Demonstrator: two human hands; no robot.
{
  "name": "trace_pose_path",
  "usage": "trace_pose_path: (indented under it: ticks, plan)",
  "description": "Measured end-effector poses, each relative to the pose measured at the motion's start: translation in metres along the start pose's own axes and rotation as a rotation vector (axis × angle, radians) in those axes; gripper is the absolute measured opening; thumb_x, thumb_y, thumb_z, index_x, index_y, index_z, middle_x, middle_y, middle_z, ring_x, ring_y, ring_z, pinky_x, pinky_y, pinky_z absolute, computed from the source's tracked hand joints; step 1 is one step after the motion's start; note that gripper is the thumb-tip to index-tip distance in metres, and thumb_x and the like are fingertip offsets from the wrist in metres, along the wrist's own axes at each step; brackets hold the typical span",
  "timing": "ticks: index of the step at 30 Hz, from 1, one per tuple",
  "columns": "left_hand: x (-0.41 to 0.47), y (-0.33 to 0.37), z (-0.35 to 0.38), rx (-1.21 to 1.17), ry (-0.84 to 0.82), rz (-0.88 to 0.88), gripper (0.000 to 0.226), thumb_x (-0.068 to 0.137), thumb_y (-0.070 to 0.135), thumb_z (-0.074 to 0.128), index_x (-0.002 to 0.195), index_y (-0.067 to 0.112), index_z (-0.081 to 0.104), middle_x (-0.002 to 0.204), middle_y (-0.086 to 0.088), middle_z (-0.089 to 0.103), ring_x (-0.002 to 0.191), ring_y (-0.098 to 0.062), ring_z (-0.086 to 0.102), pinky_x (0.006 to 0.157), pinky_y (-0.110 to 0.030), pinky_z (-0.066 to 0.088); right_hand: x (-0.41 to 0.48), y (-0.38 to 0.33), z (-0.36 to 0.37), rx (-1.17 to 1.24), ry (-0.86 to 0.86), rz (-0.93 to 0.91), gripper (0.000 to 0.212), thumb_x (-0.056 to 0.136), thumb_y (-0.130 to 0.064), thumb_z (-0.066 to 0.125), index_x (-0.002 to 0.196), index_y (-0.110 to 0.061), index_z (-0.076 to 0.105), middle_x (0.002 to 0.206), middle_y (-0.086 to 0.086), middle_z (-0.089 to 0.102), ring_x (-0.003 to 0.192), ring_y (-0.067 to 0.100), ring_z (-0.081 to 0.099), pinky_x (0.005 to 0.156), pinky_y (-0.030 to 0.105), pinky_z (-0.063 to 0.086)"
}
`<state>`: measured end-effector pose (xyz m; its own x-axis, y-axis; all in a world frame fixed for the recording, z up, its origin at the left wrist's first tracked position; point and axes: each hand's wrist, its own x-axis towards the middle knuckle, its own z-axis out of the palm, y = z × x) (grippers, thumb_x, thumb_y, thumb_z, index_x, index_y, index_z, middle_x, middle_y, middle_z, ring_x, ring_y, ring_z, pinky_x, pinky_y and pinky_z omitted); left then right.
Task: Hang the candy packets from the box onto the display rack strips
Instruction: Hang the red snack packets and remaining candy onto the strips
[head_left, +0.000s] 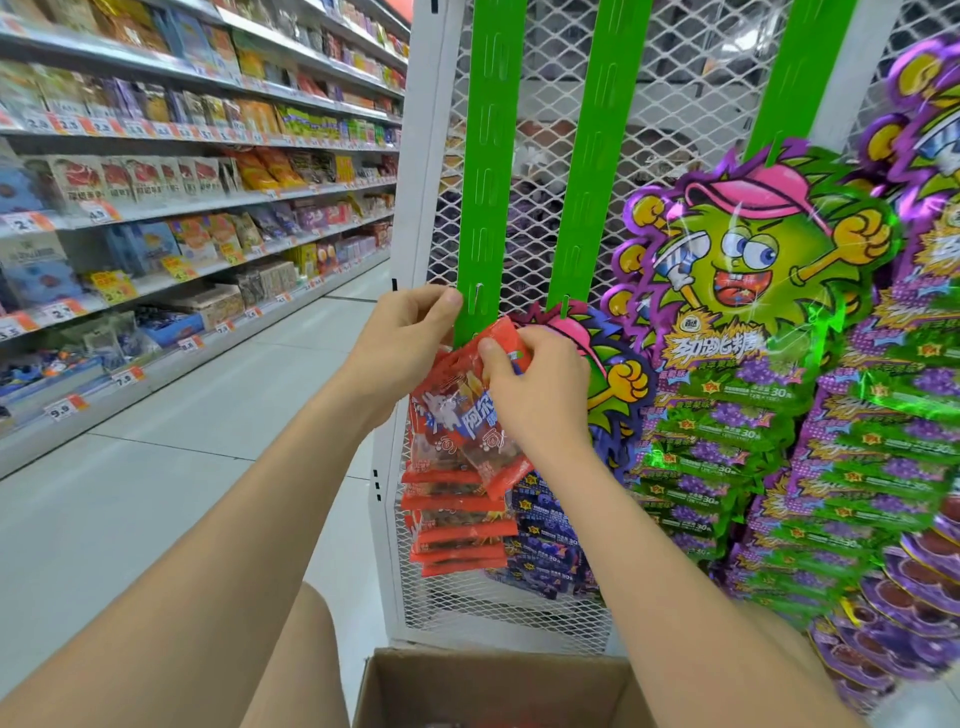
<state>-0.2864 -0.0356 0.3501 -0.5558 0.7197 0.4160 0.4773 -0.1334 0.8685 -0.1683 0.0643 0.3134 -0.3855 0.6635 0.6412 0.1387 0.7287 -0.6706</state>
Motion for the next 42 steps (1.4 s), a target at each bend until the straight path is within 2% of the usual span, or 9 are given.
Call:
trace_pose_path:
  ticks: [4, 8, 11, 14, 16, 22, 29, 34, 42]
  plan:
    - [-0.008, 0.004, 0.001, -0.031, 0.024, -0.01, 0.036, 0.112, 0.034, 0.05, 0.089, 0.021, 0.073, 0.083, -0.004, 0.064, 0.078, -0.019, 0.059, 0.08, -0.04, 0.049, -0.011, 0.0, -0.006, 0.149, 0.075, -0.053, 0.029, 0.105, -0.034, 0.058, 0.082, -0.018, 0.058, 0.066, -0.007, 0.055, 0.06, 0.012, 0.046, 0.062, 0.038, 0.036]
    - [-0.004, 0.015, 0.002, -0.177, 0.005, -0.166, 0.052, 0.112, 0.045, 0.042, 0.082, 0.027, 0.081, 0.082, 0.002, 0.08, 0.079, -0.015, 0.075, 0.088, -0.04, 0.061, 0.0, -0.019, -0.019, 0.222, 0.129, -0.052, 0.028, 0.108, -0.03, 0.052, 0.085, -0.015, 0.053, 0.068, -0.01, 0.052, 0.062, 0.006, 0.048, 0.06, 0.028, 0.035]
    - [-0.001, 0.025, 0.002, -0.357, -0.012, -0.246, 0.062, 0.104, 0.063, 0.045, 0.118, 0.011, 0.077, 0.114, -0.021, 0.077, 0.102, -0.035, 0.074, 0.107, -0.059, 0.054, 0.017, -0.038, -0.024, 0.224, 0.08, -0.016, 0.033, 0.107, -0.031, 0.053, 0.076, -0.021, 0.045, 0.064, -0.009, 0.048, 0.057, 0.004, 0.045, 0.054, 0.025, 0.031]
    - [0.0, 0.025, 0.003, -0.472, -0.029, -0.286, 0.074, 0.1, 0.071, 0.043, 0.133, 0.011, 0.072, 0.123, -0.02, 0.076, 0.118, -0.039, 0.071, 0.105, -0.056, 0.056, 0.03, -0.043, -0.023, 0.166, 0.025, 0.036, 0.039, 0.106, -0.034, 0.052, 0.071, -0.025, 0.038, 0.066, -0.009, 0.043, 0.059, 0.004, 0.042, 0.057, 0.022, 0.03]
    - [-0.001, 0.026, 0.003, -0.506, -0.087, -0.292, 0.076, 0.096, 0.075, 0.043, 0.136, 0.015, 0.071, 0.127, -0.018, 0.075, 0.12, -0.038, 0.071, 0.103, -0.054, 0.057, 0.035, -0.041, -0.019, 0.144, 0.0, 0.06, 0.04, 0.106, -0.037, 0.051, 0.07, -0.024, 0.039, 0.069, -0.008, 0.045, 0.065, 0.01, 0.043, 0.064, 0.034, 0.032]
    - [0.0, 0.03, 0.011, -0.412, 0.016, -0.266, 0.032, 0.103, 0.038, 0.065, 0.115, 0.01, 0.076, 0.107, -0.014, 0.081, 0.095, -0.031, 0.08, 0.078, -0.04, 0.066, 0.03, -0.038, -0.015, 0.243, -0.01, 0.123, 0.041, 0.101, -0.036, 0.058, 0.064, -0.022, 0.045, 0.057, -0.009, 0.05, 0.052, 0.008, 0.043, 0.057, 0.033, 0.037]
    - [0.002, 0.024, 0.014, -0.38, 0.046, -0.257, 0.033, 0.102, 0.039, 0.067, 0.114, 0.01, 0.077, 0.105, -0.014, 0.081, 0.097, -0.032, 0.08, 0.092, -0.051, 0.063, 0.026, -0.029, -0.015, 0.356, -0.032, 0.15, 0.03, 0.093, -0.044, 0.068, 0.08, -0.017, 0.068, 0.074, -0.004, 0.071, 0.073, 0.02, 0.068, 0.071, 0.043, 0.058]
    - [0.006, 0.021, 0.014, -0.367, 0.079, -0.25, 0.025, 0.103, 0.038, 0.067, 0.093, 0.022, 0.083, 0.106, -0.01, 0.082, 0.103, -0.029, 0.078, 0.104, -0.053, 0.057, 0.027, -0.026, -0.013, 0.421, -0.057, 0.252, 0.027, 0.093, -0.037, 0.071, 0.072, -0.022, 0.063, 0.06, -0.017, 0.058, 0.059, 0.008, 0.051, 0.063, 0.032, 0.042]
    - [0.005, 0.023, 0.018, -0.372, 0.073, -0.231, 0.029, 0.103, 0.042, 0.066, 0.096, 0.02, 0.083, 0.105, -0.009, 0.082, 0.102, -0.027, 0.079, 0.104, -0.051, 0.058, 0.035, -0.036, -0.012, 0.531, -0.015, 0.347, 0.03, 0.084, -0.035, 0.073, 0.064, -0.022, 0.055, 0.055, -0.013, 0.047, 0.056, 0.015, 0.044, 0.06, 0.035, 0.04]
